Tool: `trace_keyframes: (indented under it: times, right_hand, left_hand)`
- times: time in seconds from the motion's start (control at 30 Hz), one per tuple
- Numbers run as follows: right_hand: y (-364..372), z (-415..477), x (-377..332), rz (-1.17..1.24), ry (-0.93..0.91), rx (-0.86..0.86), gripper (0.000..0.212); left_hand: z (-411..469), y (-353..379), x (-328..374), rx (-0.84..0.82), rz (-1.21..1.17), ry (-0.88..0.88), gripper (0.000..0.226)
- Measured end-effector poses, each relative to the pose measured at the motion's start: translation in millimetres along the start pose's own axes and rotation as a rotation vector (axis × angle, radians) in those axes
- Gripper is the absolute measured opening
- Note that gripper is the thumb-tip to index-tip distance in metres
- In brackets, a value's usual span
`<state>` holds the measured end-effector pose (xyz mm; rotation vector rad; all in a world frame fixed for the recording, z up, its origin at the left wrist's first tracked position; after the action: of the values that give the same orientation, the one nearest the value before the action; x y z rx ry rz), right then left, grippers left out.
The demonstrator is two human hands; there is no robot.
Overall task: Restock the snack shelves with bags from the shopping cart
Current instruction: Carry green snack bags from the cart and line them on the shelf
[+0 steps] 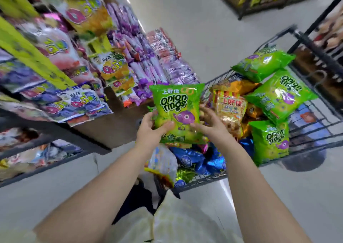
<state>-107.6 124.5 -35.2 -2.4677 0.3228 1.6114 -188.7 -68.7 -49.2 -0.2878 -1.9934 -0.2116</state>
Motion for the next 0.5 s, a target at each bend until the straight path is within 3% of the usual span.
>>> trace_keyframes:
  times: [0.1,0.23,0.3,0.4,0.5]
  right_hand:
    - [63.2,13.4,-20.5,0.000,-0.030,-0.086,0.061]
    - [181.6,22.4,-51.5,-0.001,-0.097,-0.214,0.052]
    - [249.9,19.4,-64.2,-0.043,-0.117,-0.313,0.049]
    - [362.3,-2.7,-79.6,-0.123,-0.160,-0.490,0.049]
    - [483.2,-44.6,-90.6,-0.161,-0.208,-0.644,0.038]
  left_hand:
    - [-11.5,-67.2,13.2,0.120,-0.072,0.019,0.056]
    - [-48.2,-183.4,18.8,0.316,-0.241,0.031,0.055]
    - [-80.7,-248.3,19.2,0.436,-0.330,0.042,0.056]
    - [-139.2,-340.1,14.9,0.576,-0.457,0.088,0.028]
    - [-206.2,-435.7,12.4,0.755,-0.517,0.179,0.023]
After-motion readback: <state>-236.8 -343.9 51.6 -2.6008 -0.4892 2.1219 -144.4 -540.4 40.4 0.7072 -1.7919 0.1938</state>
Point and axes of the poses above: each hand's wrist, its own z-axis towards the middle knuckle, its own y-axis out of the palm, x = y × z, the point moved 10 cm from there along z, towards the middle knuckle, and after that the axes turned 4 degrees about -z, right-handed, at the moved point
